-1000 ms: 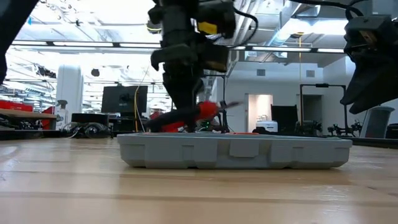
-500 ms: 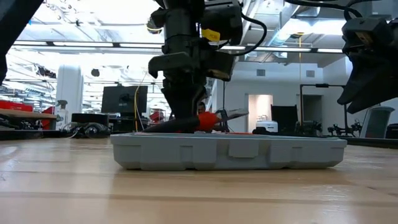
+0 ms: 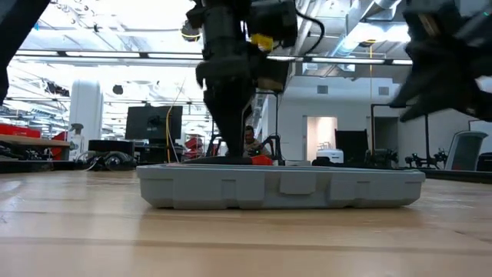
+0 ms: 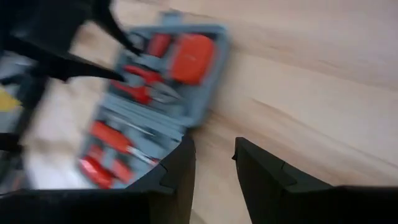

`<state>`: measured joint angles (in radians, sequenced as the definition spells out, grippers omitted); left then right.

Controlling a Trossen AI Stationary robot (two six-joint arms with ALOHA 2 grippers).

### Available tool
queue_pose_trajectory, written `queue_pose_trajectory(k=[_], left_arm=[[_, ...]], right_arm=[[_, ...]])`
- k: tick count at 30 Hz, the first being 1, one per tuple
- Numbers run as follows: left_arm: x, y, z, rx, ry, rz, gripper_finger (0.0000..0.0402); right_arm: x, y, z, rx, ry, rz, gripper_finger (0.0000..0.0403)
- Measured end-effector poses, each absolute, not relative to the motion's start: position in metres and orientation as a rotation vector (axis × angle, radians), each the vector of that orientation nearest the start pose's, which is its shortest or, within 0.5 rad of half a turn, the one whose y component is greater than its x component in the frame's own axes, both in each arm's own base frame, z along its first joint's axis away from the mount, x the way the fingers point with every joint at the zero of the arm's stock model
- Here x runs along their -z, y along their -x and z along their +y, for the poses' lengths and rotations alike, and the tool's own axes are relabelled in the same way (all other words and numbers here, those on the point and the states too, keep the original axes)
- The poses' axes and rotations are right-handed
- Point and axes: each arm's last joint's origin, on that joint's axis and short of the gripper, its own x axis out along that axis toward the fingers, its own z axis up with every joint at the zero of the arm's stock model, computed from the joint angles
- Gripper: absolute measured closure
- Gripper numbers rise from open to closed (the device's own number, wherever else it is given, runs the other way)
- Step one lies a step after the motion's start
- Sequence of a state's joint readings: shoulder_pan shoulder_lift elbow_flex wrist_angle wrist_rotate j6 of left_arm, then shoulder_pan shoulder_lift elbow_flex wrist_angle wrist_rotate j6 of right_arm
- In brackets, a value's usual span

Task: Prefit tool cases
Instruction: Put the orange plier into the gray prefit tool case

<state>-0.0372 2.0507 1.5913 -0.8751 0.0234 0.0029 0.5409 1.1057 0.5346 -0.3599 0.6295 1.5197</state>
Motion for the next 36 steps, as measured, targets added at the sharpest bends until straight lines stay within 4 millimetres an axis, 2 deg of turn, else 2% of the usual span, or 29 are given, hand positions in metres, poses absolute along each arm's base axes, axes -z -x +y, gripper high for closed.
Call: queue_pose_trajectory(k=[4, 7, 10, 13, 19, 23, 30, 36], left_arm=[[-0.206, -0.407, -0.016, 0.023, 0.032, 1.230, 0.0251], [-0.214, -0.400, -0.017, -0.006, 0.095, 1.091, 0.0279], [-0.212, -0.385, -0.017, -0.050, 0.179, 1.018, 0.0331], [-0.203, -0.367, -0.016, -0.098, 0.244, 1.020, 0.0388], [-0.190, -0.333, -0.012, -0.257, 0.320, 1.041, 0.0398], [-0.184, -0.321, -0.011, -0.305, 0.357, 1.036, 0.0400], [-0.175, -0.316, -0.011, -0.315, 0.376, 1.033, 0.0401], [-0.178, -0.320, -0.012, -0.297, 0.384, 0.990, 0.0401]], right_arm=[[-0.191, -0.194, 0.082, 0.534, -0.925, 0.435, 0.0290], [-0.187, -0.211, 0.078, 0.483, -0.918, 0.436, 0.0328], [-0.175, -0.230, 0.074, 0.420, -0.905, 0.468, 0.0387], [-0.164, -0.249, 0.068, 0.375, -0.904, 0.518, 0.0393], [-0.155, -0.285, 0.059, 0.268, -0.876, 0.588, 0.0398], [-0.149, -0.304, 0.054, 0.212, -0.862, 0.642, 0.0400], [-0.124, -0.328, 0.044, 0.185, -0.870, 0.751, 0.0401], [-0.119, -0.345, 0.035, 0.219, -0.874, 0.685, 0.0402]])
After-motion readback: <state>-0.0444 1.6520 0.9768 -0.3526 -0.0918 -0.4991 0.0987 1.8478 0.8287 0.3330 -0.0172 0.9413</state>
